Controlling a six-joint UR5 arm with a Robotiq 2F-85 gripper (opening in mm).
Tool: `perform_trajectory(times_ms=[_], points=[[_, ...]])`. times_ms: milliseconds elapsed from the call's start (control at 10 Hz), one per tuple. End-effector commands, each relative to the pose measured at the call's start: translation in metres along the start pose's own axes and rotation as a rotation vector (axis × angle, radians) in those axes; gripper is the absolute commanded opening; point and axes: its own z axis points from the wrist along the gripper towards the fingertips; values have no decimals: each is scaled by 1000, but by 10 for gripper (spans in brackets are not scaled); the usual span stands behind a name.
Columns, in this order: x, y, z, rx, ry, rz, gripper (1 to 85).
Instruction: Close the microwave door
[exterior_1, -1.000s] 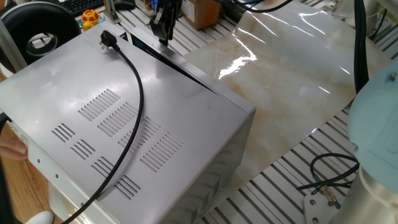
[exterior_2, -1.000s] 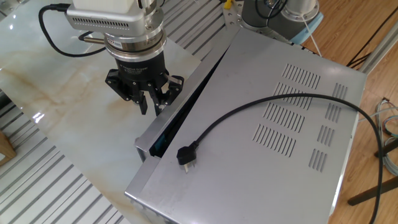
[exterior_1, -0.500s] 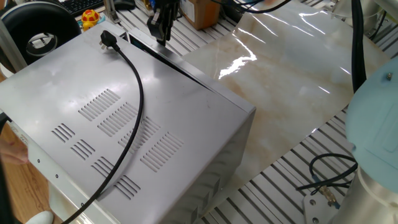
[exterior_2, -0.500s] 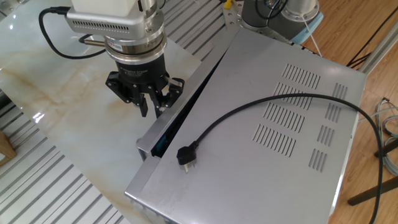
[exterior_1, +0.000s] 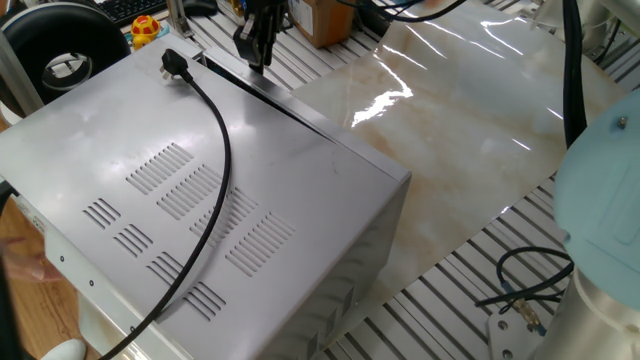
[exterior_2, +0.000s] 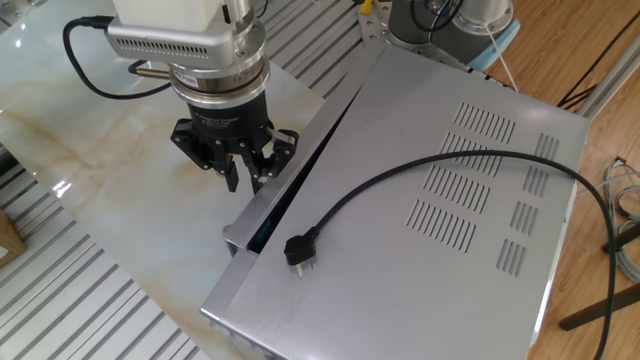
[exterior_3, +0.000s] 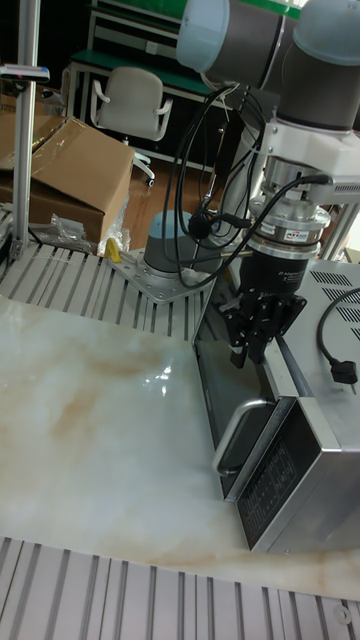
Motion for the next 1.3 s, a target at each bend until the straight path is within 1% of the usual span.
perform_trajectory(times_ms=[0, 200, 900, 1200], points=[[-3, 5, -1, -20, -12, 9, 330], [-3, 6, 0, -31, -21, 8, 353], [0, 3, 0, -26, -14, 1, 360], [-2, 5, 0, -29, -14, 2, 363]])
